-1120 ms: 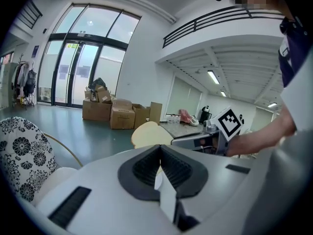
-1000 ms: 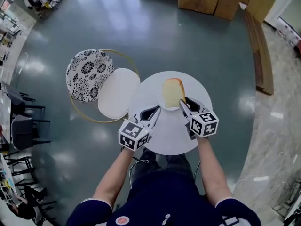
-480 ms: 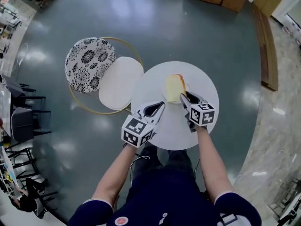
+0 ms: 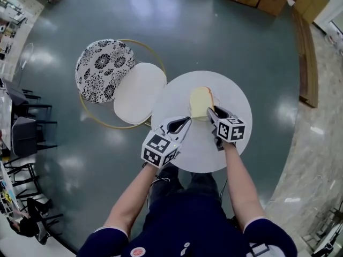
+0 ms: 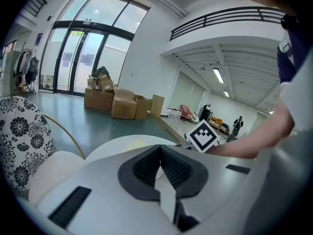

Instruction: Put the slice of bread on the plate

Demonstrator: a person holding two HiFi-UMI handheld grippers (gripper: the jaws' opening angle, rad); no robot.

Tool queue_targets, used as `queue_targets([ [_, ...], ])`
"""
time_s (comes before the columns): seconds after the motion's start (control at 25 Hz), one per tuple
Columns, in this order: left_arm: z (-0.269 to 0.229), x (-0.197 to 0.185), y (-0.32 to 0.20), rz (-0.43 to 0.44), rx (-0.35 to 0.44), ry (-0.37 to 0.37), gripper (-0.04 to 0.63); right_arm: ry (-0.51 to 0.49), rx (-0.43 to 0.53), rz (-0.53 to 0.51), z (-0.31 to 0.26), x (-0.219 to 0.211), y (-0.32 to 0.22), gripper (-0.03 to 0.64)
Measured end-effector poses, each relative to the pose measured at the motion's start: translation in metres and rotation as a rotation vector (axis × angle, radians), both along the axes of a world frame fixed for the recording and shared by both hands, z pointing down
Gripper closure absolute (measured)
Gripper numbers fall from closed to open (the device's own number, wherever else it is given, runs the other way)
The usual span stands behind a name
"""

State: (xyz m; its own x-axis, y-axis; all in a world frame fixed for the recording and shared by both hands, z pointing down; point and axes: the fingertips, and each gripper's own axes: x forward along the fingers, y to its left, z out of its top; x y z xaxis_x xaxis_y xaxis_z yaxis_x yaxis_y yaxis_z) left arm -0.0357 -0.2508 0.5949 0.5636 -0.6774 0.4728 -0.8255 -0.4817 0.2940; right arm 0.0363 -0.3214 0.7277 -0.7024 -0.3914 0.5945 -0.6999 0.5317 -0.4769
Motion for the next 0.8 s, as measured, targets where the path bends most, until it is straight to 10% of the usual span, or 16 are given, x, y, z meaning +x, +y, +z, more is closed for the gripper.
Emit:
queue_targets([
  [0.8, -0.009, 0.003, -0.006, 0.016, 0.01, -0.027, 0.589, 0.102, 0.055, -0.028, 0.01, 0.007, -0.003, 0.505],
])
